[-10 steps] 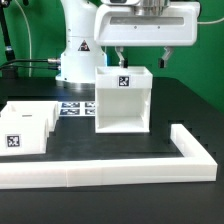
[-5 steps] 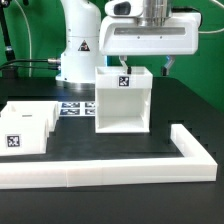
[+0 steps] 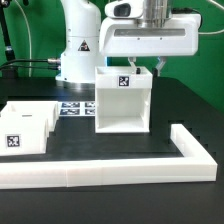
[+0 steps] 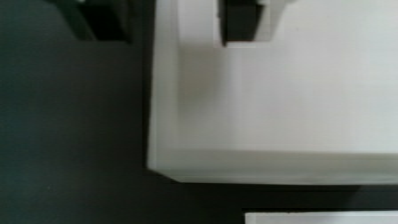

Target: Assemble drawer

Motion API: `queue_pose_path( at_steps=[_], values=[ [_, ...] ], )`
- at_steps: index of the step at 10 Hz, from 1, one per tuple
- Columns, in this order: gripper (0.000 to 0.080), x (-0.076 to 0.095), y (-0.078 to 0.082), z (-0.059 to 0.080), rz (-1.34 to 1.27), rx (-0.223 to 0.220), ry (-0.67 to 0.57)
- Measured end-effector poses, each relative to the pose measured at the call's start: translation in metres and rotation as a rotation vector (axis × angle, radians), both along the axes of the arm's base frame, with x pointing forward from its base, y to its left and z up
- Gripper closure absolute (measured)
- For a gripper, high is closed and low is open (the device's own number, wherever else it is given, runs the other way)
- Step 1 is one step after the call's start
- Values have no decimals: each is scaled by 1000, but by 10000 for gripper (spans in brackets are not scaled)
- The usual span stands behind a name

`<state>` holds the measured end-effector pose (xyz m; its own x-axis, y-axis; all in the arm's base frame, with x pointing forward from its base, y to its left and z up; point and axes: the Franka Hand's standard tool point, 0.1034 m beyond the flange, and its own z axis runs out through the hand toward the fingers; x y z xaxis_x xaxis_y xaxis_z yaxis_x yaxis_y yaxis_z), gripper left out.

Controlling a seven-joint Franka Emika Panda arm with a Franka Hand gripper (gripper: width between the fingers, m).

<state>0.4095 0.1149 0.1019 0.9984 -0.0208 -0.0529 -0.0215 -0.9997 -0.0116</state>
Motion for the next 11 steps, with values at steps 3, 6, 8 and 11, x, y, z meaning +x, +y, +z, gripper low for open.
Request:
queue_pose_path(
  at_steps=[3, 6, 8, 11],
  values=[
    [763, 0, 0, 0, 0, 0, 0],
    [763, 0, 0, 0, 0, 0, 0],
    [763, 3, -2, 0, 29, 3, -3],
    [762, 59, -8, 0, 93, 26, -46]
  ],
)
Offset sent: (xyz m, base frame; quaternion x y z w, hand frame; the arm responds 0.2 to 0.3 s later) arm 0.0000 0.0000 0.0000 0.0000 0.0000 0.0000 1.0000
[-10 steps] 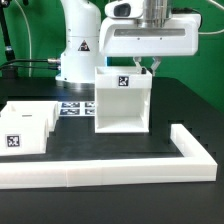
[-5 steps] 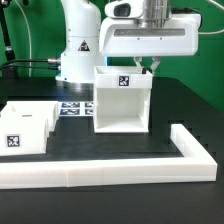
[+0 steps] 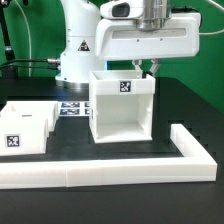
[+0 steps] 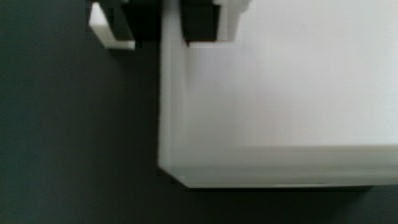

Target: Assemble drawer

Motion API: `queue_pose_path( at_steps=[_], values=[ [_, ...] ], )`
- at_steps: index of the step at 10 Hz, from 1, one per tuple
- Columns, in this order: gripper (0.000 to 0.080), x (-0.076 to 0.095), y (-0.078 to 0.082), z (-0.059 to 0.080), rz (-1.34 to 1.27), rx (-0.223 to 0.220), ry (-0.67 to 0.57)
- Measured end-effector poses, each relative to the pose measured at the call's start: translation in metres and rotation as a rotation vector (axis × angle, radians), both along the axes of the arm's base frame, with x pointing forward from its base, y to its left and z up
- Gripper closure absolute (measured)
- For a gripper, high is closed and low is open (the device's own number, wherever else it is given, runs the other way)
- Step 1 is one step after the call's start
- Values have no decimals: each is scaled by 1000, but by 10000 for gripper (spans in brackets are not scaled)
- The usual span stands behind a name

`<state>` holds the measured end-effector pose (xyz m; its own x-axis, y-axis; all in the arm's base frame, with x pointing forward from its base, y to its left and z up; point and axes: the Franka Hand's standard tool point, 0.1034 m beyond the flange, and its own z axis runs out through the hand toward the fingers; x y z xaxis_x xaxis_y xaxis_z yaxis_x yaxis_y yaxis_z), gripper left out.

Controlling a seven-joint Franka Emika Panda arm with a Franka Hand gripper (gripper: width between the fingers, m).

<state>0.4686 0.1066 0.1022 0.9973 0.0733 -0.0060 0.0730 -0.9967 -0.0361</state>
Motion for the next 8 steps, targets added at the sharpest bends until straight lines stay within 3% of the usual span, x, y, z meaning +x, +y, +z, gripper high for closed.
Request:
queue_pose_path(
  at_steps=[4, 6, 8],
  values=[
    [762, 62, -4, 1, 0, 19, -62],
    [762, 88, -13, 1, -4, 19, -87],
    [762, 91, -13, 1, -18, 20, -90]
  ],
)
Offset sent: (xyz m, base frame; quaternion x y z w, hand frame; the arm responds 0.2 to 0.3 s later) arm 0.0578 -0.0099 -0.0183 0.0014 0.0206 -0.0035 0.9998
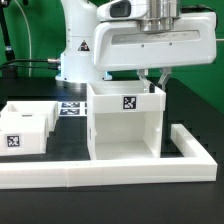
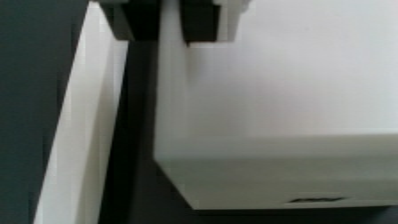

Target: Assemble drawer

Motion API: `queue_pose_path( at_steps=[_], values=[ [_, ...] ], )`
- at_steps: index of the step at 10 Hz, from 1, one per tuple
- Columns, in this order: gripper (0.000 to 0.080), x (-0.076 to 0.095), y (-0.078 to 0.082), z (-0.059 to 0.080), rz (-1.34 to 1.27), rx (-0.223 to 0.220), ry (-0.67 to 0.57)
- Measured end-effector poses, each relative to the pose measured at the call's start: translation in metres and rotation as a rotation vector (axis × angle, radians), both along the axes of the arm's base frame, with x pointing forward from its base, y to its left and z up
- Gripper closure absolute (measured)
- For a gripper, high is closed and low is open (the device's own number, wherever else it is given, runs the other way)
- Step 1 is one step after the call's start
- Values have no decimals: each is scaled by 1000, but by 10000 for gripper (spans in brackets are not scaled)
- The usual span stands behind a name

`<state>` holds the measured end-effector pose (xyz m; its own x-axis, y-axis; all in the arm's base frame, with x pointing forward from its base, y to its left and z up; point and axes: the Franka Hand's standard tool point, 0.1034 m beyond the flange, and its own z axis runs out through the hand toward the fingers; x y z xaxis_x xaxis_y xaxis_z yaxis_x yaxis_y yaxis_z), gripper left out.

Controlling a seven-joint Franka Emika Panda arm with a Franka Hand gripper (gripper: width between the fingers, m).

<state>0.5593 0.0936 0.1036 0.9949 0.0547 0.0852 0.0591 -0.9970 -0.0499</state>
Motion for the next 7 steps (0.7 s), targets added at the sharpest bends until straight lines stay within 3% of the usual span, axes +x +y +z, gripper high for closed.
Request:
queue_pose_path(
  at_steps=[5, 7],
  values=[
    [762, 0, 6, 0, -285, 48, 1],
    [761, 11, 4, 1, -432, 85, -2]
  ],
)
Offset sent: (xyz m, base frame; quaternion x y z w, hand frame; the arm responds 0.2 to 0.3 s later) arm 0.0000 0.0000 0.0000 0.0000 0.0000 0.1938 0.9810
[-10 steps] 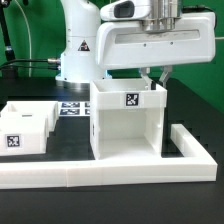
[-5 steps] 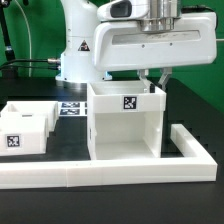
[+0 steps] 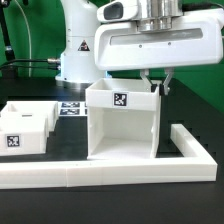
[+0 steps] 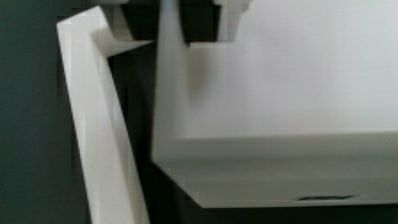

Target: Assemble drawer

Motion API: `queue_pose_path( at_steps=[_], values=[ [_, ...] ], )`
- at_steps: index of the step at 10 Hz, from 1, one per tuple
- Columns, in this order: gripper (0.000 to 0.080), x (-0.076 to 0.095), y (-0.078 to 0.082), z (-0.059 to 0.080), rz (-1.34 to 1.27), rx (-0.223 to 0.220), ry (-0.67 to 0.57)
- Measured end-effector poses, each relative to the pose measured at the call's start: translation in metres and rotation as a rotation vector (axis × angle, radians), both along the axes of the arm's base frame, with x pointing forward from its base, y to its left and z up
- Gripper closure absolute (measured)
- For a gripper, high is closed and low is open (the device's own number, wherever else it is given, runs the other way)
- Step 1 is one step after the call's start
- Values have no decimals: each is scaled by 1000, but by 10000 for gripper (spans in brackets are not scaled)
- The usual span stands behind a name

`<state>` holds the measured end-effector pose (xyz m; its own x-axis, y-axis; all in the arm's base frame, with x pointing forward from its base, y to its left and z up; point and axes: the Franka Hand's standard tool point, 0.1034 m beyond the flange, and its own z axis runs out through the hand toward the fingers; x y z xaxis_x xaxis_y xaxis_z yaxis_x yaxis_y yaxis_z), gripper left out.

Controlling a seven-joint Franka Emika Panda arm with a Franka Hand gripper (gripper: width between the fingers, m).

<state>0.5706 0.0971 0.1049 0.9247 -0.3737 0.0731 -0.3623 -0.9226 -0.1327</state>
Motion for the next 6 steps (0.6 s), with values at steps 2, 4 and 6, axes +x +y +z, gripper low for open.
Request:
queue_pose_path(
  at_steps=[2, 4, 6],
  values=[
    [757, 17, 3, 0, -146, 21, -28],
    [754, 18, 7, 2, -278, 57, -17],
    [754, 19, 9, 3, -391, 85, -8]
  ],
)
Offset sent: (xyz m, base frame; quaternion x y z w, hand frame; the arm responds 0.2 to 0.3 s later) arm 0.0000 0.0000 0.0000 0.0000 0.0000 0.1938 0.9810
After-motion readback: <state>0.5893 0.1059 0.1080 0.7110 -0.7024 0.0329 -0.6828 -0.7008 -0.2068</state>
